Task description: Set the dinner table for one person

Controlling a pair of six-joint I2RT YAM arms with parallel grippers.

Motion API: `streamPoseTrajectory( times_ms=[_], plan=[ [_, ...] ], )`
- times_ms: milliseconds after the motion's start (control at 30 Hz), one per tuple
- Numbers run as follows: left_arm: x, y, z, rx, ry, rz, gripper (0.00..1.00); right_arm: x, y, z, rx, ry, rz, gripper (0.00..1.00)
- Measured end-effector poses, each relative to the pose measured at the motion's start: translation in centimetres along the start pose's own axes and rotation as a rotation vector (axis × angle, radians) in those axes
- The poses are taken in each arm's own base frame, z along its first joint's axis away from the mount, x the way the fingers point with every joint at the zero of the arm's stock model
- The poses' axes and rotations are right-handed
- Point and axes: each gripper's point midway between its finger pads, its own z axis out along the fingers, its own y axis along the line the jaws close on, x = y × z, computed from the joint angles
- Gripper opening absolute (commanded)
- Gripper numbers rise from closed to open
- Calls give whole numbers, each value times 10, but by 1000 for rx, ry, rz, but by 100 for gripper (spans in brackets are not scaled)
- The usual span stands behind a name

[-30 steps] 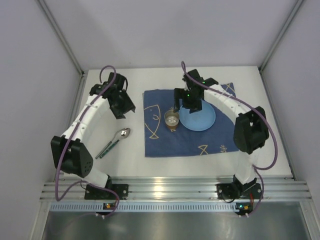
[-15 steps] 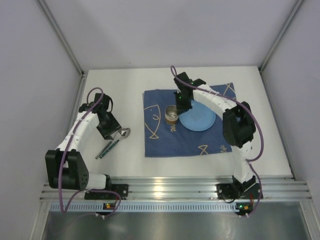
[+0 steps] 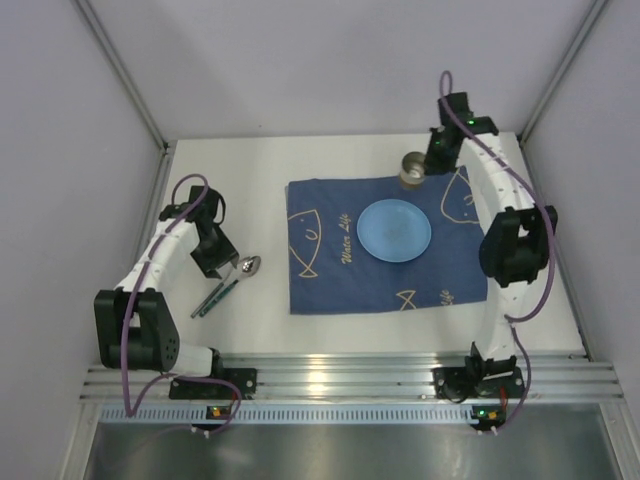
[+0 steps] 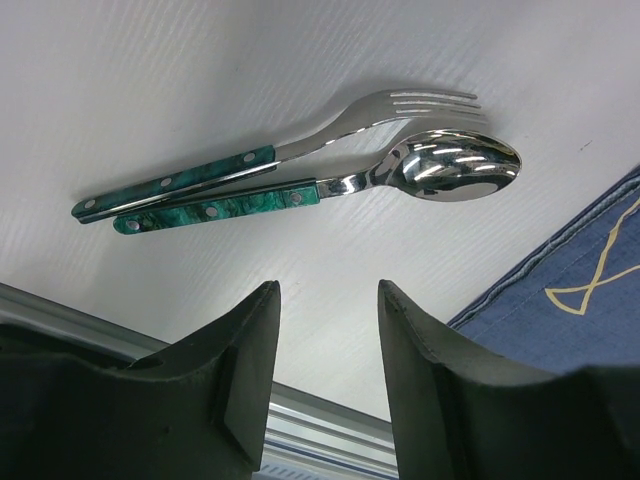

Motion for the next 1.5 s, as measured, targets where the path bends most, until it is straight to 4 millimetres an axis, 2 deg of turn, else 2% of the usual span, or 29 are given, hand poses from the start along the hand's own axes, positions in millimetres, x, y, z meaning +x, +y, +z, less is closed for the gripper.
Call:
streamPoseTrajectory(
  times_ms=[33, 67, 133, 200, 267, 333, 400, 433, 500, 567, 600, 633, 700, 867, 1033, 1167, 1267, 1400, 1500],
  plan=[
    [0, 0, 0, 0, 1, 0, 50, -11, -18, -1, 27, -18, 31, 0],
    [0, 0, 0, 1, 0, 1, 51, -26, -47, -3, 73, -41, 80, 0],
    [0, 0, 1, 1, 4, 3, 52, -46, -90, -7, 138, -77, 153, 0],
    [1, 0, 3, -6, 12, 5, 52, -57, -119, -8, 187, -95, 197, 0],
    [2, 0, 6, -14, 22, 7, 53, -62, -131, -2, 216, -91, 211, 0],
    [3, 1, 9, -21, 30, 8, 53, -59, -132, 11, 228, -72, 207, 0],
    [2, 2, 10, -26, 34, 7, 53, -48, -130, 28, 240, -27, 196, 1],
    [2, 3, 10, -27, 34, 5, 53, -43, -130, 34, 245, -8, 192, 9],
    [0, 5, 11, -29, 34, 0, 52, -30, -132, 49, 261, 39, 186, 14],
    [-3, 9, 11, -33, 34, -10, 51, -21, -134, 59, 278, 72, 183, 25],
    [-5, 12, 12, -37, 34, -17, 51, -18, -136, 62, 286, 80, 181, 29],
    [-8, 16, 12, -40, 33, -27, 50, -15, -137, 64, 289, 86, 180, 42],
    [-11, 23, 13, -48, 33, -36, 49, -12, -138, 65, 296, 95, 187, 54],
    [-6, 38, 19, -75, 51, -9, 46, -4, -140, 67, 301, 111, 184, 63],
    [-1, 43, 23, -70, 49, 55, 47, 10, -141, 51, 302, 128, 179, 67],
    [-5, 35, 27, -20, 31, 92, 49, 10, -135, 24, 276, 100, 182, 71],
    [-10, 27, 28, 22, 15, 115, 51, 4, -128, 3, 239, 62, 188, 99],
    [-13, 18, 36, 65, 23, 151, 52, 1, -121, -15, 204, 30, 188, 100],
    [-11, 16, 51, 62, 63, 184, 52, 7, -119, -20, 191, 34, 188, 100]
  ],
)
